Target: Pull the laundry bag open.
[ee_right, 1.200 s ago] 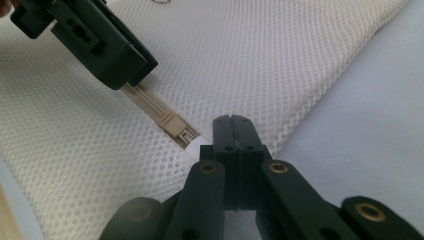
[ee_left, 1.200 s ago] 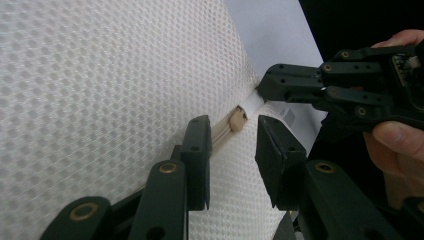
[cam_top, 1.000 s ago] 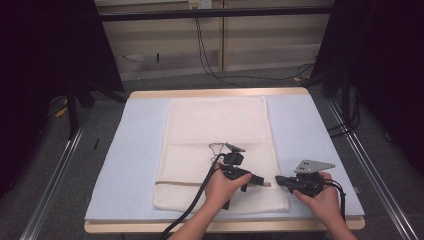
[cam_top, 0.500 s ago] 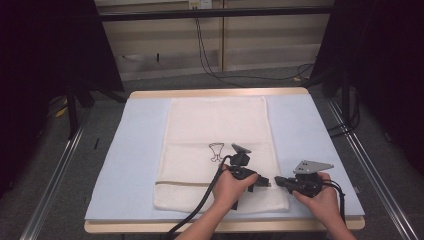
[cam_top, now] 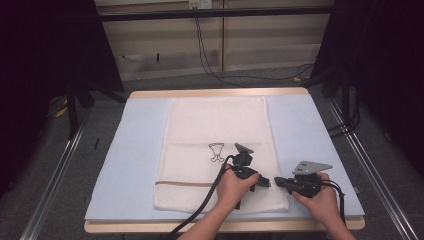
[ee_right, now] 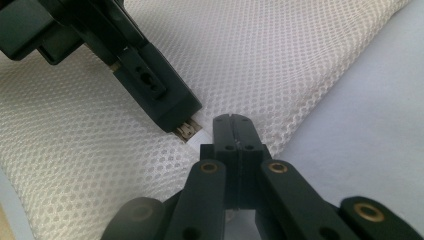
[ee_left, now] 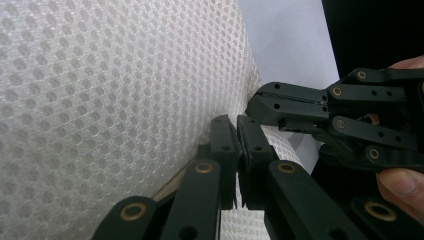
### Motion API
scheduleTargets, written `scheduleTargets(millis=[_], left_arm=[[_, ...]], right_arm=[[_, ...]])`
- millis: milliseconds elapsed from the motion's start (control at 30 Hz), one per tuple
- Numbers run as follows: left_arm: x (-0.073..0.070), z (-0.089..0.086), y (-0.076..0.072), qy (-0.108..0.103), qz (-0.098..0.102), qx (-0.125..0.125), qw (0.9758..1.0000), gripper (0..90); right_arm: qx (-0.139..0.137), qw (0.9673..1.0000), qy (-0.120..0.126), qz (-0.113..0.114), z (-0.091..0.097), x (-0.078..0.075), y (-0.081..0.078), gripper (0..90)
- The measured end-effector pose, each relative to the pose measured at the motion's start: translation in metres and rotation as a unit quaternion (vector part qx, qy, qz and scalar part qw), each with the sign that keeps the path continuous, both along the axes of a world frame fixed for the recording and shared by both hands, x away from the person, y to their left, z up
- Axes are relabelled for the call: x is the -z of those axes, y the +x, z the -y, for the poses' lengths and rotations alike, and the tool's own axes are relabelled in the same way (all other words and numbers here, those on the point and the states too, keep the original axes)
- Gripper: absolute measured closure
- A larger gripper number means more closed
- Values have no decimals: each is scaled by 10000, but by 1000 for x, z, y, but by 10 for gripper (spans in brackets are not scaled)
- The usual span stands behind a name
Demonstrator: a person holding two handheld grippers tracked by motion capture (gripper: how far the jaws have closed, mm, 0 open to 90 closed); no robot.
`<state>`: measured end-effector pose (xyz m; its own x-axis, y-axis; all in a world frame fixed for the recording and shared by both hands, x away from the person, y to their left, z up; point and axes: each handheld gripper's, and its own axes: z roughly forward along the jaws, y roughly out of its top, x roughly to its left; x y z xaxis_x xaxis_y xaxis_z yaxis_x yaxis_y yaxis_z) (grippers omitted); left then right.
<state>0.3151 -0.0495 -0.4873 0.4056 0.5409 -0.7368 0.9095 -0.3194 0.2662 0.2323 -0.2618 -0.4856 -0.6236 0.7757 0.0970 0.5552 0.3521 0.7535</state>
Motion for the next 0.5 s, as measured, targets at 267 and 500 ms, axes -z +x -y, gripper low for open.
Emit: scheduleTargets(millis=[267, 500], left_arm=[[-5, -9, 1, 51, 10, -43, 10000, 874], [-4, -12, 2, 29, -37, -16, 10000, 874]], right_arm=[[-17, 10000, -3, -11, 0, 0, 0, 900], [-39, 10000, -28, 21, 0, 0, 0, 900]])
